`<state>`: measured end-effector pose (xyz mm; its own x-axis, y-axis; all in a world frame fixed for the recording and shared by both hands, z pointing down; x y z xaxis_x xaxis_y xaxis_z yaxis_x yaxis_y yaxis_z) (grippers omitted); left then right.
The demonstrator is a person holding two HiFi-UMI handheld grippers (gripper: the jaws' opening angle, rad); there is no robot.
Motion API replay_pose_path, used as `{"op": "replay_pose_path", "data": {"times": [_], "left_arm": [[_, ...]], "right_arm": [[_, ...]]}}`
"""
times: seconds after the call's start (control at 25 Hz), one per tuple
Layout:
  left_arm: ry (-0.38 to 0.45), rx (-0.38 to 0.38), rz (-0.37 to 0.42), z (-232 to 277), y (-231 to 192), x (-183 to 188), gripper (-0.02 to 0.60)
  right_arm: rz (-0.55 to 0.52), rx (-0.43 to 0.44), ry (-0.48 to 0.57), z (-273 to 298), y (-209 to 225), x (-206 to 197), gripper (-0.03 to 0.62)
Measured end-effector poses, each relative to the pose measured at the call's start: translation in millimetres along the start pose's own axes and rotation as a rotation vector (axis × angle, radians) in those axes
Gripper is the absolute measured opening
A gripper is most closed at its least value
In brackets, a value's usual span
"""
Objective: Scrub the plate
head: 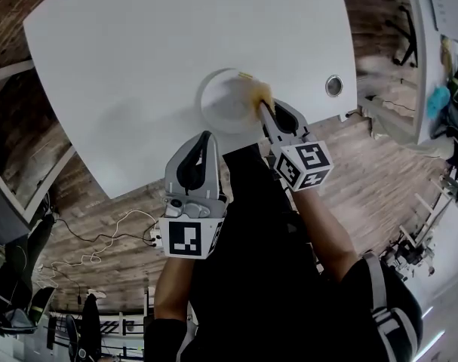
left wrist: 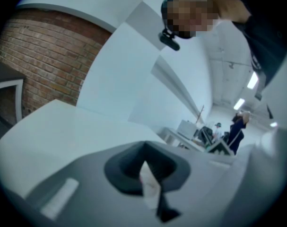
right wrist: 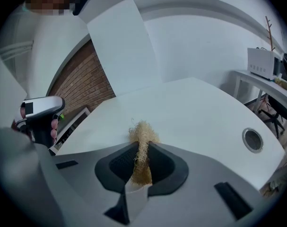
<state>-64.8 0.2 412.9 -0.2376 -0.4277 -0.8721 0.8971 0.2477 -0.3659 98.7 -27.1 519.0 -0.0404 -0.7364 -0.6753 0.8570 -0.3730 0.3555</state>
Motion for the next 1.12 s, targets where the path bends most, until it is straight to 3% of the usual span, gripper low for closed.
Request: {"op": "replay_pose_path", "data": {"times": [0.56, 1.12], "left_arm": [[-0.006, 0.005, -0.027, 0, -9, -4, 0.003], [0.004, 0.023, -0.047, -6, -15, -3, 0.003]], "right_arm": [[-0.013, 0.006, -0.037, 23, 4, 14, 0.048], [-0.079, 0.072, -0.071, 46, -18, 27, 0.048]]}}
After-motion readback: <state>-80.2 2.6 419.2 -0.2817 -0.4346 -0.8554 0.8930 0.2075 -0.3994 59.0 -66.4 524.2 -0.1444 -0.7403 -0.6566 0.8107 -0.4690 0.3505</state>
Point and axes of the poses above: the fingertips, and each gripper's own axes: z forward along the fingers, y to its right, x out of its top, the point moved 3 cm from there along -z, backward along the fingers, and after that the axes turned 5 degrees about x, right-handed, at the moved point
